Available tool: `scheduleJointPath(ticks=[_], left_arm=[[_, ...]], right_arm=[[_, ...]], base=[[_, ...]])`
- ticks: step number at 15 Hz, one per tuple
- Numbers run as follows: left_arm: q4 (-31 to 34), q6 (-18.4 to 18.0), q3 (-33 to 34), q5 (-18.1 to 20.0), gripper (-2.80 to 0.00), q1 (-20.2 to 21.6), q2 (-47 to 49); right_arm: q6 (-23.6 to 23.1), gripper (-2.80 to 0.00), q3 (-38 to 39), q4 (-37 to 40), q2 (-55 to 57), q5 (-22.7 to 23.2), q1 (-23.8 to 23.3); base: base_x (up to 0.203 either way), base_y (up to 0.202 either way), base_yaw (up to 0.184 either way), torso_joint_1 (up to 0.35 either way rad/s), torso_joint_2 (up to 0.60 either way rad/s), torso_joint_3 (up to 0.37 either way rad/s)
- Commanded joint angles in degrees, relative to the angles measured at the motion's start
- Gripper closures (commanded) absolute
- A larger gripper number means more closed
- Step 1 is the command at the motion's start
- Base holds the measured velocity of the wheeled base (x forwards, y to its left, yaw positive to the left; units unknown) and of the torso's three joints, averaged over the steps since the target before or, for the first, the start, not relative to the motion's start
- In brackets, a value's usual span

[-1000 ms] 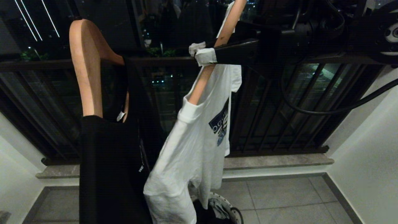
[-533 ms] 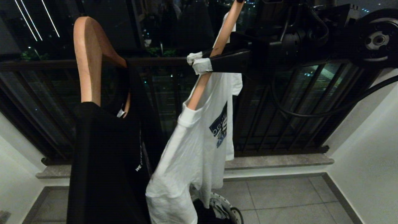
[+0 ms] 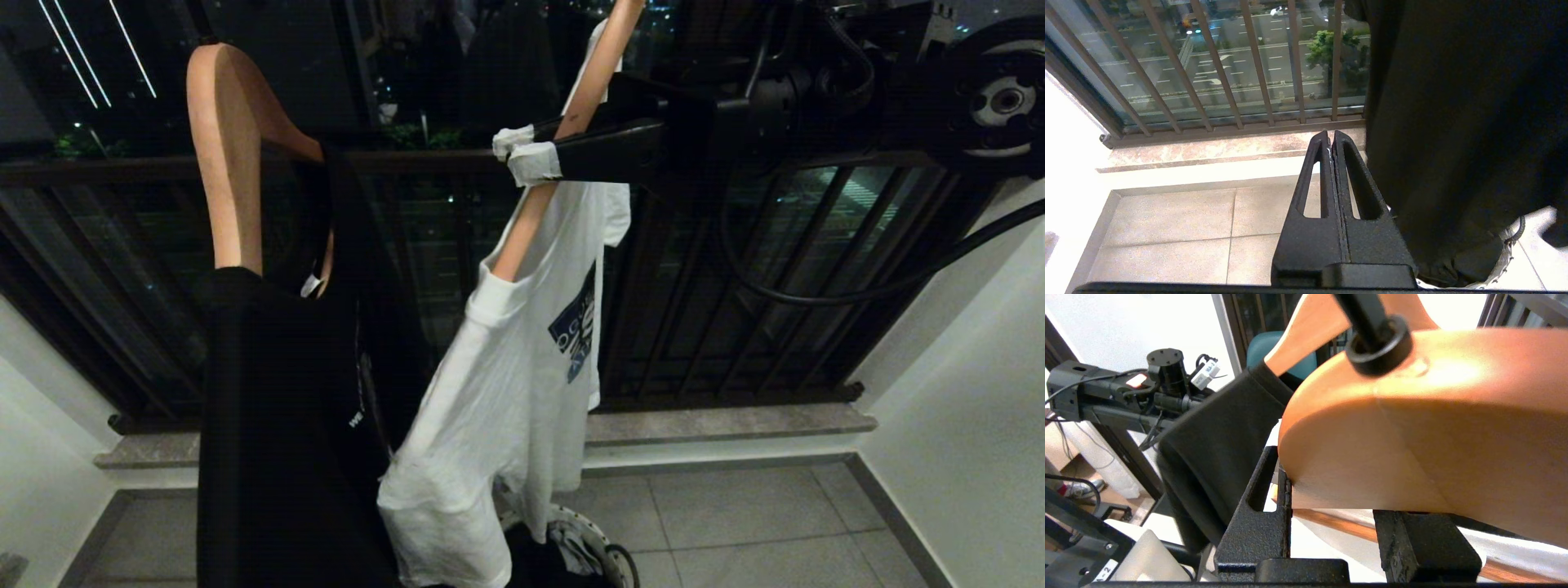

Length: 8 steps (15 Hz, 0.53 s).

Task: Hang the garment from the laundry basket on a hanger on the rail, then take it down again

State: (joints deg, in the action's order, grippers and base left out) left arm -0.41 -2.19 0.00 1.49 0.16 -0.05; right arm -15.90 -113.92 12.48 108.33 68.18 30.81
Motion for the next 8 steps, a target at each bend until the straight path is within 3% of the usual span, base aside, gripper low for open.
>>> scheduleJointPath(ticks=[1, 8], left_arm=[[-0.02, 0.0, 0.18, 0.01, 0.0, 0.02, -0.04], [-0.02, 0.0, 0.18, 0.01, 0.0, 0.02, -0.04]], right_arm=[[-0.1, 0.0, 0.01, 0.09, -0.57, 0.37, 0.04], [-0.1, 0.0, -0.07, -0.99, -0.75, 0.28, 0.04]], base=[[0.0, 0.0, 0.0, 0.0, 0.0, 0.0], [0.0, 0.0, 0.0, 0.0, 0.0, 0.0]])
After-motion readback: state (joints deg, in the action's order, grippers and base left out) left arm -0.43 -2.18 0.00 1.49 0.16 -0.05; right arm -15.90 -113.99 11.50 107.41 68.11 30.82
